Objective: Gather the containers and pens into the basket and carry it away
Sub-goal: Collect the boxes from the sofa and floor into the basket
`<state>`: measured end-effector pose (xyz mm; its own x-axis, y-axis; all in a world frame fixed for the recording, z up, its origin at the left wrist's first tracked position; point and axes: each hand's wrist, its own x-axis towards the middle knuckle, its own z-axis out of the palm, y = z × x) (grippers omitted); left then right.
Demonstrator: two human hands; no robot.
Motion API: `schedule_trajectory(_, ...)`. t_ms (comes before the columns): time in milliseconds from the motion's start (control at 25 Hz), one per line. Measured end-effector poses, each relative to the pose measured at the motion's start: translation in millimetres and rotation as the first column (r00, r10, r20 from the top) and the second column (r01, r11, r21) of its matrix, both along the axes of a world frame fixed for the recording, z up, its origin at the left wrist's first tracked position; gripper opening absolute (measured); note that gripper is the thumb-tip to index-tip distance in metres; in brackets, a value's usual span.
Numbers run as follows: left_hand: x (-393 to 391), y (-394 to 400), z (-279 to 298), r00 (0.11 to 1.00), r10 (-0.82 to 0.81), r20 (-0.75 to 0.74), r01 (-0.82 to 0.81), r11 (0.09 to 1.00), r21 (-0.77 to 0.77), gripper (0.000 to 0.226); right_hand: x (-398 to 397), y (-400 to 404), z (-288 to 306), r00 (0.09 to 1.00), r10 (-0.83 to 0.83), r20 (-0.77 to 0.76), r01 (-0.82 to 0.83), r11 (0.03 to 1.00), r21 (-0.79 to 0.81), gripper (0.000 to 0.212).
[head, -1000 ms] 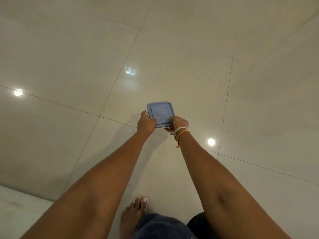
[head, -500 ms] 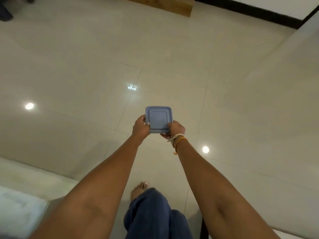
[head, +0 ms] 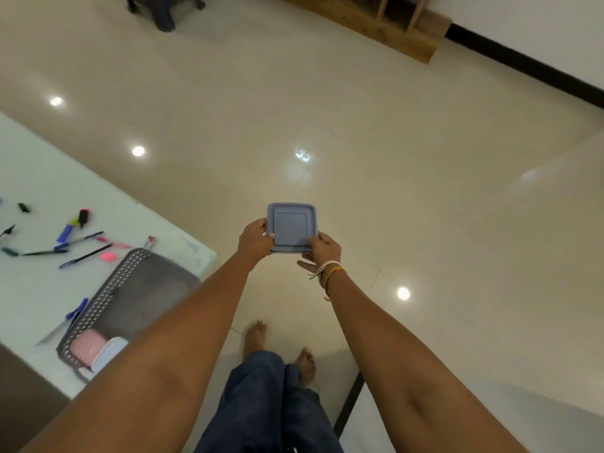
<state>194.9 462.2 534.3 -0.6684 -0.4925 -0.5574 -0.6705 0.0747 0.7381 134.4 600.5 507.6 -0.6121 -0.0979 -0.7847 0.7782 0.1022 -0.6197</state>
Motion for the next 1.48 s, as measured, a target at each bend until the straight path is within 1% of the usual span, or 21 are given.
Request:
schedule_trajectory(160, 77.8, -38.2, -14.3, 0.99, 0.136, 0.044, -0.137, 0.99, 0.026, 0.039, 62.0, -42.7, -11.7, 0.988, 0.15, 0.02, -0.151, 0.988, 0.025, 0.042)
schedule_trajectory(280, 138.1, -68.7, -31.6, 0.975, 0.213, 0.065, -0.217, 0.974, 0.071, 0.042, 111.9, -77.9, -26.3, 0.958, 0.284, 0.034, -0.286, 0.955, 0.076, 0.045)
schedule_trajectory(400, 198.9, -101.5, -45.0, 0.957, 0.273, 0.096, -0.283, 0.953, 0.108, 0.042, 160.6, -113.2, -37.8, 0.927, 0.368, 0.069, -0.374, 0.922, 0.102, 0.039)
schedule_trajectory(520, 257.1, -136.9, -55.5, 0.937, 0.321, 0.136, -0.337, 0.934, 0.116, 0.043, 209.0, -151.6, -50.4, 0.904, 0.414, 0.111, -0.426, 0.894, 0.138, 0.022)
schedule_trajectory(600, 287.0, -156.5, -64.0, 0.939, 0.309, 0.151, -0.327, 0.939, 0.111, 0.047, 239.8, -174.4, -62.2, 0.898, 0.406, 0.168, -0.431, 0.888, 0.158, 0.017)
schedule_trajectory(720, 319.4, -177.3, -88.8, 0.964, 0.199, 0.177, -0.21, 0.977, 0.047, 0.047, 284.5, -204.3, -88.3, 0.909, 0.321, 0.265, -0.371, 0.914, 0.166, 0.018)
schedule_trajectory(840, 338.4, -190.4, -122.9, 0.96, 0.178, 0.215, -0.184, 0.983, 0.007, 0.044, 319.6, -225.9, -118.7, 0.926, 0.241, 0.289, -0.305, 0.931, 0.199, 0.023)
schedule_trajectory(920, 343.3, -196.0, -142.3, 0.956, 0.153, 0.252, -0.156, 0.988, -0.008, 0.045, 333.8, -233.5, -136.0, 0.923, 0.232, 0.305, -0.309, 0.923, 0.231, 0.027)
schedule_trajectory(1000, 342.4, -200.5, -156.8, 0.954, 0.099, 0.283, -0.106, 0.994, 0.009, 0.049, 342.9, -235.3, -146.3, 0.903, 0.233, 0.362, -0.339, 0.903, 0.263, 0.021)
schedule_trajectory(1080, 338.1, -205.1, -169.0, 0.958, 0.047, 0.283, -0.06, 0.998, 0.037, 0.053, 345.8, -234.1, -157.7, 0.874, 0.302, 0.382, -0.431, 0.844, 0.319, 0.009)
schedule_trajectory(1160, 333.5, -207.1, -179.9, 0.959, -0.022, 0.283, 0.009, 0.999, 0.047, 0.058, 343.2, -232.9, -168.2, 0.844, 0.409, 0.348, -0.527, 0.753, 0.393, 0.021)
schedule_trajectory(1200, 331.8, -207.7, -183.9, 0.956, -0.062, 0.286, 0.05, 0.998, 0.048, 0.06, 340.7, -233.2, -172.9, 0.828, 0.46, 0.323, -0.561, 0.706, 0.433, 0.025)
schedule_trajectory(1240, 330.7, -208.0, -187.3, 0.951, -0.1, 0.293, 0.09, 0.995, 0.049, 0.063, 338.0, -233.9, -175.5, 0.806, 0.505, 0.308, -0.591, 0.662, 0.461, 0.024)
schedule_trajectory(1360, 331.3, -206.8, -192.9, 0.932, -0.176, 0.317, 0.168, 0.984, 0.052, 0.068, 330.1, -234.7, -180.0, 0.747, 0.576, 0.33, -0.66, 0.586, 0.471, 0.013)
schedule_trajectory(1480, 330.6, -204.2, -192.1, 0.919, -0.215, 0.33, 0.21, 0.976, 0.053, 0.07, 320.7, -238.4, -177.0, 0.635, 0.681, 0.364, -0.762, 0.475, 0.44, 0.008)
